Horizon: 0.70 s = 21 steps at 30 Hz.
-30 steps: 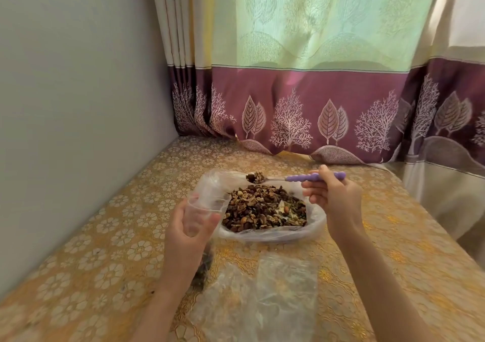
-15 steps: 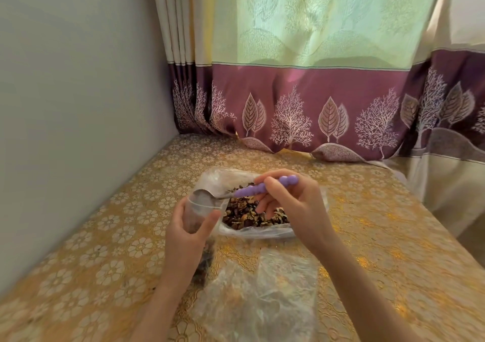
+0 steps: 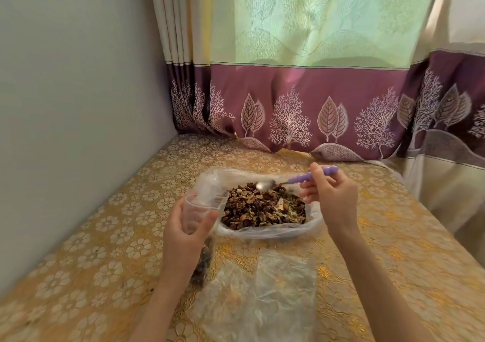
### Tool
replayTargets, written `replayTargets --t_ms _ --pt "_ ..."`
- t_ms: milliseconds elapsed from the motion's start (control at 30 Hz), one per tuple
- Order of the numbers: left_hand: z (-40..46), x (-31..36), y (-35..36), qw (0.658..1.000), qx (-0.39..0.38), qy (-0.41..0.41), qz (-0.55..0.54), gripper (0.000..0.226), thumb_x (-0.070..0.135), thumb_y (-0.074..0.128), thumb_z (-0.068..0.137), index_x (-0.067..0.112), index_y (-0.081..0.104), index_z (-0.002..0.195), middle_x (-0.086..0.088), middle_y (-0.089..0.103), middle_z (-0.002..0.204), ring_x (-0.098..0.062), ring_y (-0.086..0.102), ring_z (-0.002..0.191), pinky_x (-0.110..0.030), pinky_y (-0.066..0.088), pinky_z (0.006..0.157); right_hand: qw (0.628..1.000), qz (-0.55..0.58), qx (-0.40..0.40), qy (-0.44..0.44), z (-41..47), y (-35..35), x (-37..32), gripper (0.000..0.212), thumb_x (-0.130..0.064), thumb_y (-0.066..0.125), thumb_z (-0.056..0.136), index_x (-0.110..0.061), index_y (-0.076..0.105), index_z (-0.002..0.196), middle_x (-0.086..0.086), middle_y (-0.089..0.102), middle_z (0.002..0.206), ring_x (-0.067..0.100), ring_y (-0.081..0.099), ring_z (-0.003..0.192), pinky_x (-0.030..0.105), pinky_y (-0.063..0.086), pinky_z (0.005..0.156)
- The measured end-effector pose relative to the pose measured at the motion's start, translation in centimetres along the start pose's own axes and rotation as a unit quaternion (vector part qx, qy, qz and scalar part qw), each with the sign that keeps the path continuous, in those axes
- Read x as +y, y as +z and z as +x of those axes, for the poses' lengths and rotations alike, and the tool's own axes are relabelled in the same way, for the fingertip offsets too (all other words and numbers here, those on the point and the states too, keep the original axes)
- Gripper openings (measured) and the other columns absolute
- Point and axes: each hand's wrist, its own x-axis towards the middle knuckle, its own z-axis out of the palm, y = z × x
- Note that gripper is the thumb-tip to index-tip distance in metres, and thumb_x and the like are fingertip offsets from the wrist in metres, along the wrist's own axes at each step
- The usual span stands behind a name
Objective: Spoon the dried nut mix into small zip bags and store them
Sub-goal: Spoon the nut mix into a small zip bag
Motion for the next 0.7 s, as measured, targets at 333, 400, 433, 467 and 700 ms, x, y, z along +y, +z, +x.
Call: replayTargets --t_ms 333,400,433,467,700 --pt "0.1 -0.2 0.0 1.000 -0.007 0.006 0.000 0.083 0.070 0.066 0.056 0.018 0.054 0.120 0.010 0.069 0.091 -0.003 0.066 0.076 -0.011 0.049 0.061 0.967 -0.236 0.074 -0.065 0.9 -1.5 3.6 0.032 -0.023 0.056 0.093 -0.016 0.063 0.063 -0.001 0.069 0.061 0.021 0.061 0.047 0.030 0.050 0.056" --pt "0.2 -0.3 0.0 1.000 -0.007 0.005 0.002 0.080 0.068 0.066 0.058 0.018 0.054 0.120 0.011 0.069 0.092 -0.004 0.066 0.077 -0.011 0.050 0.061 0.971 -0.231 0.056 -0.036 0.9 -1.4 3.9 0.033 -0.023 0.056 0.093 -0.017 0.065 0.062 0.001 0.070 0.062 0.017 0.061 0.047 0.025 0.049 0.054" --pt "0.2 -0.4 0.0 1.000 -0.007 0.004 0.003 0.080 0.068 0.065 0.058 0.019 0.053 0.120 0.012 0.069 0.091 -0.004 0.067 0.077 -0.012 0.050 0.061 0.974 -0.221 0.040 -0.010 0.9 -1.3 4.1 0.031 -0.023 0.057 0.093 -0.018 0.066 0.064 0.000 0.071 0.065 0.012 0.060 0.046 0.022 0.048 0.052" --pt "0.2 -0.4 0.0 1.000 -0.008 0.003 0.005 0.080 0.069 0.065 0.057 0.020 0.053 0.120 0.014 0.068 0.091 -0.004 0.067 0.077 -0.013 0.051 0.061 0.978 -0.209 0.022 0.017 0.9 -1.2 4.3 0.029 -0.023 0.057 0.093 -0.017 0.068 0.067 0.000 0.072 0.069 0.008 0.060 0.046 0.021 0.049 0.052" --pt "0.3 -0.4 0.1 1.000 -0.001 0.001 -0.001 0.082 0.069 0.067 0.056 0.020 0.053 0.121 0.012 0.069 0.094 -0.004 0.067 0.080 -0.014 0.051 0.062 0.982 -0.086 -0.046 0.163 0.6 -0.7 5.2 0.025 -0.021 0.056 0.094 -0.010 0.075 0.082 0.001 0.075 0.082 0.013 0.066 0.061 0.017 0.046 0.046"
